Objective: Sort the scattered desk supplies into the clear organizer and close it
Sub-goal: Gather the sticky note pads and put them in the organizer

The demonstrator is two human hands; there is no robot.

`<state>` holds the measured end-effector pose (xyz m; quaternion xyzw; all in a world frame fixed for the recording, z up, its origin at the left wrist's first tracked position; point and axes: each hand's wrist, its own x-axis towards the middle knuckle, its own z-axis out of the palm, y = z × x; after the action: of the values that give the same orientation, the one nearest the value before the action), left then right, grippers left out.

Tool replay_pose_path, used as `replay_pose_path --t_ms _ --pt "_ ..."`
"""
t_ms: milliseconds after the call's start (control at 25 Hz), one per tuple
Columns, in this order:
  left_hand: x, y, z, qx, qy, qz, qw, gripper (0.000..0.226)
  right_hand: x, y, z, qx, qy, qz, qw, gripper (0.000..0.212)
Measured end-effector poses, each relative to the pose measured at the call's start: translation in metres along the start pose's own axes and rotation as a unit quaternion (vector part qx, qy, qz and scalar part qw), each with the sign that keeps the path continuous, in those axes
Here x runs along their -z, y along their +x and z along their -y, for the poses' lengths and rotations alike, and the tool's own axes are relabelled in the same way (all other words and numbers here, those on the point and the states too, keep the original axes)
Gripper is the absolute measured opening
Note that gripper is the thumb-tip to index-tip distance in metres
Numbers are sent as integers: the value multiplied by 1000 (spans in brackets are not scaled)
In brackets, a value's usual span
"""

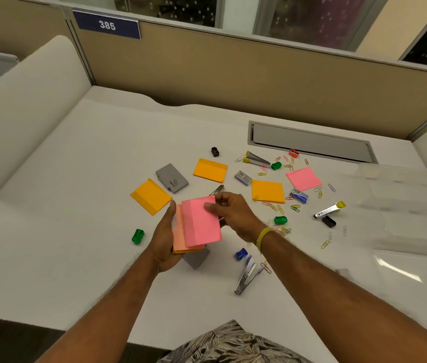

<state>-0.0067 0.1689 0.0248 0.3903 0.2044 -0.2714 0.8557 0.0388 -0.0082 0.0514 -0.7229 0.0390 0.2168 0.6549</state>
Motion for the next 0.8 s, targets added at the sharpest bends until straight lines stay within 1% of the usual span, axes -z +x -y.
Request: replay_pose_path --t_ms 120,200,280,320,400,480,560,600,720,800 --pt "-5 -1 10 2 -12 -33 999 58 -23 1 -12 19 -87 -29 996 27" --pt "-5 -2 8 -16 6 -48 999 55 -29 3 -15 53 -156 -42 985 25" --pt "-6 29 -4 19 16 -60 998 49 -19 31 -14 68 -205 -71 974 30" --pt "-5 30 -6 21 16 -69 997 47 -17 32 -14 76 -204 -73 973 32" --pt "-10 30 -11 26 -3 -50 998 42 -2 35 -14 77 -181 -88 977 28" --pt "-11 30 -14 28 -17 -9 999 35 20 44 -15 84 -218 -137 963 21" --pt "-13 30 -17 25 -7 4 1000 36 52 53 -15 65 -257 -168 950 13" --pt "-16 30 -19 25 2 5 1000 38 68 57 -15 51 -284 -171 942 10" --pt "-26 42 -20 30 23 -2 999 46 114 72 -19 10 -390 -150 908 9" --pt "-33 47 -20 32 25 -5 999 47 134 80 -21 -4 -448 -128 885 12"
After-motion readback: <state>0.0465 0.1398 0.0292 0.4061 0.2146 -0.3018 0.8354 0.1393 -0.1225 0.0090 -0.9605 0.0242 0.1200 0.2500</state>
